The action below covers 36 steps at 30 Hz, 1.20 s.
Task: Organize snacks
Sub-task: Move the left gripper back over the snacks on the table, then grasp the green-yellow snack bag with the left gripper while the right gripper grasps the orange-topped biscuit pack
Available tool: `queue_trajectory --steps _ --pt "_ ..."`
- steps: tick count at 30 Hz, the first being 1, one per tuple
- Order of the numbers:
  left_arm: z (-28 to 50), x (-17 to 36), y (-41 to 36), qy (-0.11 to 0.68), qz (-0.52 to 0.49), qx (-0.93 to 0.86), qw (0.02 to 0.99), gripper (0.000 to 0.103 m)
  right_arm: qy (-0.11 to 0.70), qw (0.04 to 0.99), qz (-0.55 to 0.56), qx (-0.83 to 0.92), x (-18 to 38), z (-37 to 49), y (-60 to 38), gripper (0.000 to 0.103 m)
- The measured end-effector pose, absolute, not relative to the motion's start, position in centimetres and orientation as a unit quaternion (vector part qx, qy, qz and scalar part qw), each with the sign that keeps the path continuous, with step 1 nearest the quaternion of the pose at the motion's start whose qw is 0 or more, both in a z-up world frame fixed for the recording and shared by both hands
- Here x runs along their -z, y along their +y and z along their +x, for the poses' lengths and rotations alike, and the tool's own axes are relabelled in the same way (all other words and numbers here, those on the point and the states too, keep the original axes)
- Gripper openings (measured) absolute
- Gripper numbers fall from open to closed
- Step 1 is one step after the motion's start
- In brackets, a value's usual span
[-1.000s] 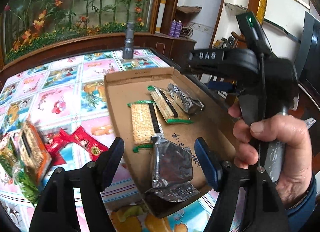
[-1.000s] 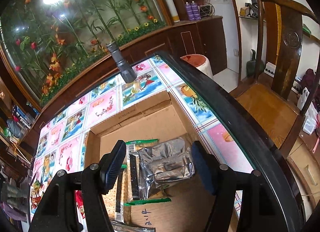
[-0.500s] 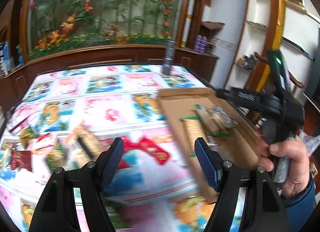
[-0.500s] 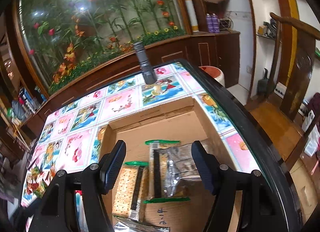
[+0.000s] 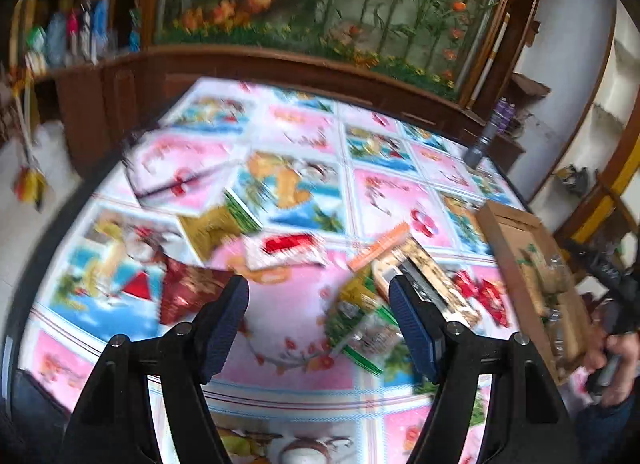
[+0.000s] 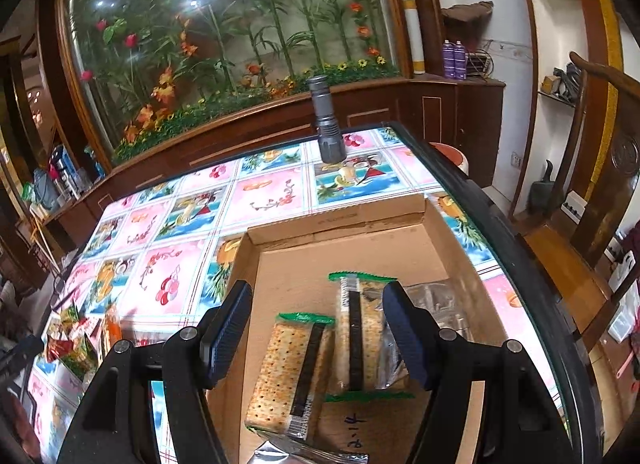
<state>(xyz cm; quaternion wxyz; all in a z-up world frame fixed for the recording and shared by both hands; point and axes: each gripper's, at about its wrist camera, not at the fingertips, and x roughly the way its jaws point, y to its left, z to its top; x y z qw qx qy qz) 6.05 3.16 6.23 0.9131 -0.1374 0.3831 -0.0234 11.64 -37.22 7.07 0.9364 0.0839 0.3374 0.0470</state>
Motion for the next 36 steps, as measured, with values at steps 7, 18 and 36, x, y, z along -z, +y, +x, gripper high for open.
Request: queue_trajectory --steps 7,18,36 --pt "6.8 -4.7 -0.2 0.404 -0.097 0.041 0.909 0.043 0.337 0.937 0.075 -0.053 -6.9 11.6 -36.6 0.072" --pt "9.9 -1.1 -1.7 0.452 -0.056 0.015 0.890 0.028 0.326 0.939 0.070 -0.083 -7.4 11.0 -35.3 0.072" --pt "9.3 -3.8 2.4 0.400 -0.119 -0.029 0.908 0.023 0.423 0.875 -0.088 -0.216 -3.9 11.0 -15.3 0.072"
